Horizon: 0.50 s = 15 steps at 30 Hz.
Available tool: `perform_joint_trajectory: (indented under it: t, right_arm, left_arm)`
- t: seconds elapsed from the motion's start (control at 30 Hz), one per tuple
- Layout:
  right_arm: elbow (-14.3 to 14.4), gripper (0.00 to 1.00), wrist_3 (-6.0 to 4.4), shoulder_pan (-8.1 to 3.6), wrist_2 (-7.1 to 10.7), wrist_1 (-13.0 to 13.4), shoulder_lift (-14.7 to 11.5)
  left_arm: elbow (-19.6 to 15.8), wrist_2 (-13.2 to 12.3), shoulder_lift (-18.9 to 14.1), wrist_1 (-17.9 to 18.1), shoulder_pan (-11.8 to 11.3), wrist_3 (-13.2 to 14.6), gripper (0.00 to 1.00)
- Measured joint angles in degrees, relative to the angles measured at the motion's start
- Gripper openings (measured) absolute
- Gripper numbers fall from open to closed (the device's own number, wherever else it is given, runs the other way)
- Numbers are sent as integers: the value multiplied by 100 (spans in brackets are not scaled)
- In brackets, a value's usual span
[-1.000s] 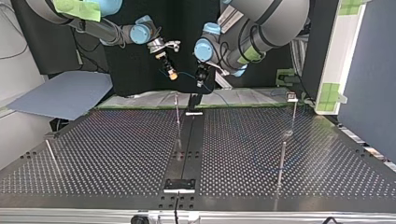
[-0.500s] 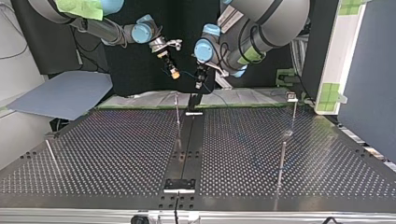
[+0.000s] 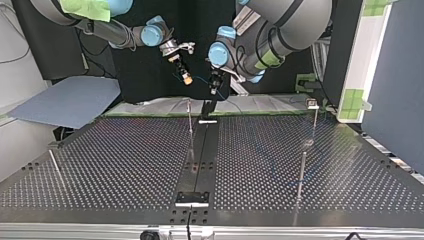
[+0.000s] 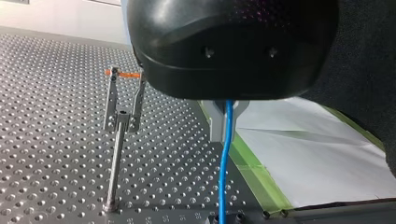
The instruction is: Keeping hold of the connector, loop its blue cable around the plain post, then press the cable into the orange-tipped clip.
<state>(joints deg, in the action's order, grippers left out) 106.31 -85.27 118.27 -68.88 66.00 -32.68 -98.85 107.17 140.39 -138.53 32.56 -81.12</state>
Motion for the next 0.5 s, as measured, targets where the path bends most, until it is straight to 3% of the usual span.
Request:
perform_joint_trajectory:
  t: [0.27,0.5]
  right_arm:
    - [-1,0,-4,-42,-42,-14,2]
    - [-12,0,-26,-114,-83,-16,2]
  left_arm:
    - [-10,30,2,141,32,-221,1]
    - [-57,250,7,459,116,-487,1]
